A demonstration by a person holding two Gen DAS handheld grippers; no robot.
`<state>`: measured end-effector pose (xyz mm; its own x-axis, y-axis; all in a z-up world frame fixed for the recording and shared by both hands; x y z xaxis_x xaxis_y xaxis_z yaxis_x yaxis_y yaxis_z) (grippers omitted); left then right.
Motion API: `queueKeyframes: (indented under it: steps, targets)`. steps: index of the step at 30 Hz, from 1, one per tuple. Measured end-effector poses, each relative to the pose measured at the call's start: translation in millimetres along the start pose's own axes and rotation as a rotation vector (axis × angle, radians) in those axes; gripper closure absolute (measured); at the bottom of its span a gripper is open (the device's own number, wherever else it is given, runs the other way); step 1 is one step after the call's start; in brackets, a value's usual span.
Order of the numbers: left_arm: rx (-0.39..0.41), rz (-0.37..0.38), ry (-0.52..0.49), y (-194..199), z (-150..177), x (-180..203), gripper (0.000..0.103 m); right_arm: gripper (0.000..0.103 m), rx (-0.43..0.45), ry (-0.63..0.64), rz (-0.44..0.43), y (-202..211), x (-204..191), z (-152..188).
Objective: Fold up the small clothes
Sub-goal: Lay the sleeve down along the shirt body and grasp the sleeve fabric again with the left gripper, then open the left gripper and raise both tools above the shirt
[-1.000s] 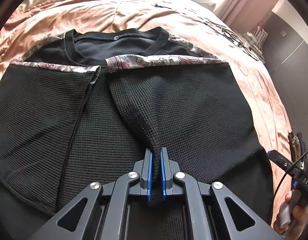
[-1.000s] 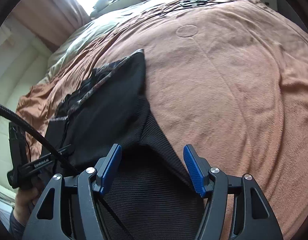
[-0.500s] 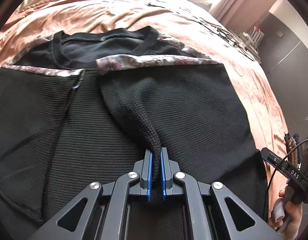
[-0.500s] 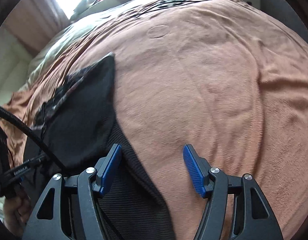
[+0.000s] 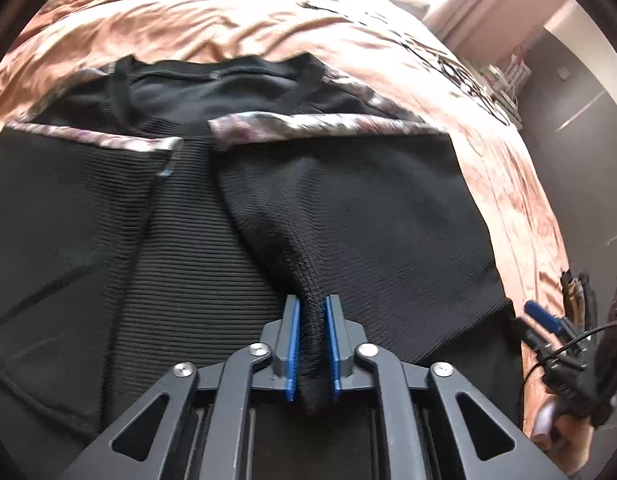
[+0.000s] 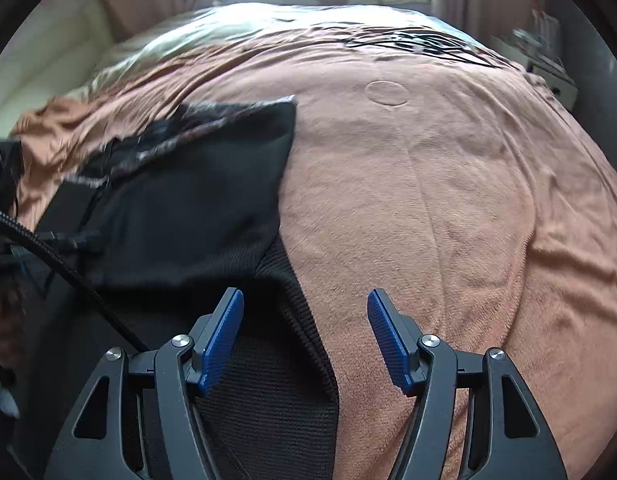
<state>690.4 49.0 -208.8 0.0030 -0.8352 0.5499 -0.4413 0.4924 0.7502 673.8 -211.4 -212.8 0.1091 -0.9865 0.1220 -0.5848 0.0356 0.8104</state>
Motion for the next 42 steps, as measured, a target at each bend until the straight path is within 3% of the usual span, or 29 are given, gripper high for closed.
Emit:
queueKeyframes:
  steps: [2, 4, 9, 15, 22, 27, 30, 35, 40, 42]
  targets:
    - [0.030, -0.021, -0.003, 11.2, -3.2, -5.7, 0.069, 0.040, -0.015, 0.047, 0.004, -6.8, -2.4, -0.7]
    - [0.051, -0.038, 0.000, 16.5, -6.7, -10.8, 0.061, 0.040, -0.030, 0.065, 0.026, -13.9, -4.5, -2.4]
    - [0.045, -0.043, 0.019, 7.5, -14.7, -21.6, 0.061, 0.040, -0.039, 0.030, 0.047, -28.0, -7.9, -16.0]
    - [0.040, -0.092, -0.026, -14.6, -27.0, -20.8, 0.061, 0.040, -0.021, 0.033, 0.071, -40.2, -19.0, -21.6]
    - [0.042, -0.146, -0.101, -31.8, -38.6, -8.4, 0.061, 0.040, -0.039, -0.156, 0.086, -44.6, 18.2, -16.3]
    - [0.031, -0.167, -0.158, -41.9, -41.1, 3.1, 0.061, 0.040, -0.072, -0.161, 0.083, -43.4, 22.9, -13.5]
    - [0.024, -0.184, -0.168, -40.1, -43.5, 3.6, 0.062, 0.040, -0.094, -0.142, 0.051, -34.7, 25.3, -12.6]
    - [0.061, -0.186, -0.142, -19.3, -48.2, -4.7, 0.062, 0.040, 0.010, -0.203, -0.010, -4.1, 38.1, -24.0]
    - [0.045, -0.198, -0.144, -10.2, -42.5, -7.2, 0.062, 0.040, -0.004, -0.214, -0.034, -22.1, 22.6, -25.9]
    - [0.035, -0.205, -0.146, -7.4, -38.3, -8.5, 0.062, 0.040, -0.035, -0.163, 0.017, -35.6, 14.6, -21.4]
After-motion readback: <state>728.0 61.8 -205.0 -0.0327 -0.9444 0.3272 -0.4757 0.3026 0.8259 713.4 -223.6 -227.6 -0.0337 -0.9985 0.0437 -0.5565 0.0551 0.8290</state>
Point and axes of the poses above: each gripper's, at about its wrist camera, not at the fingertips, and y roughly against the way its jaws point, x to its right, z to its underside, the point moved 2 cm from there along -y, roughly the way its jaws point, and after that the axes turned 14 degrees about z, right-handed, at the moved point
